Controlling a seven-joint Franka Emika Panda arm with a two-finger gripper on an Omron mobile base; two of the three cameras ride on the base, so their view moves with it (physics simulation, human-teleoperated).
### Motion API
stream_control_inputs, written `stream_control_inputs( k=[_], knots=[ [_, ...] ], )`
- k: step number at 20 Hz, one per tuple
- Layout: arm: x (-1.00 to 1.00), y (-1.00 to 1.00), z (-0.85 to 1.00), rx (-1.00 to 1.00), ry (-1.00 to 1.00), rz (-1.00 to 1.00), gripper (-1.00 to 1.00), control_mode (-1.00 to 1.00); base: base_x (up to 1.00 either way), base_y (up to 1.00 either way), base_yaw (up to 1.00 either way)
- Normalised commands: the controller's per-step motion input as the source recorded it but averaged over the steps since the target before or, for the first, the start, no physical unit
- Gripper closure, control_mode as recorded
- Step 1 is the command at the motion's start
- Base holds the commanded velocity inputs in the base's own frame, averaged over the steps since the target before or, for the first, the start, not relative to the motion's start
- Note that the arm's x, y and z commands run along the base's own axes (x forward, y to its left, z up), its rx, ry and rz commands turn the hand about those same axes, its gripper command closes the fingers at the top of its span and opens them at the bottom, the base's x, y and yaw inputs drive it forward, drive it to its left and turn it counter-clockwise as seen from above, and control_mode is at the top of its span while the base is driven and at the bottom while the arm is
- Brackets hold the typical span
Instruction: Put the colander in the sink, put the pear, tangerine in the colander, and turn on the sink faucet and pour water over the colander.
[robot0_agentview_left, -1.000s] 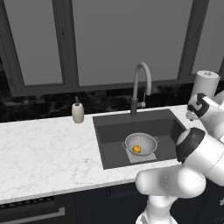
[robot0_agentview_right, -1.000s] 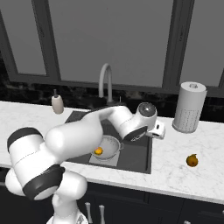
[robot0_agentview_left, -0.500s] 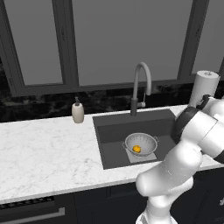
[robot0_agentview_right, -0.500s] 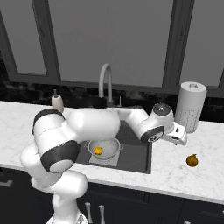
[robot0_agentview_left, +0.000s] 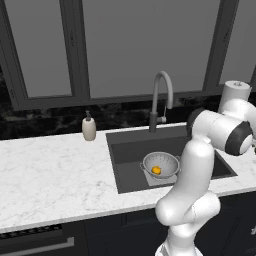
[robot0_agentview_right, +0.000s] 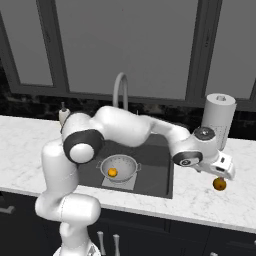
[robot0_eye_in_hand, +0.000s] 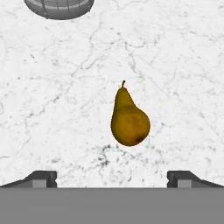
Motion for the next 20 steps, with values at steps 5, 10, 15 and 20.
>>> stream_control_inputs(
  k=[5, 10, 15, 20],
  knots=[
    [-0.21, -0.35, -0.23, 0.05, 0.02, -0.01, -1.0, -1.0, 0.0, 0.0, 0.0],
    [0.0, -0.08, -0.2, 0.06, 0.0, 0.0, -1.0, -1.0, 0.0, 0.0, 0.0],
    [0.0, -0.06, -0.14, 0.07, 0.0, 0.0, -1.0, -1.0, 0.0, 0.0, 0.0],
    [0.05, 0.0, -0.11, 0.05, 0.01, 0.0, -1.0, -1.0, 0.0, 0.0, 0.0]
  ],
)
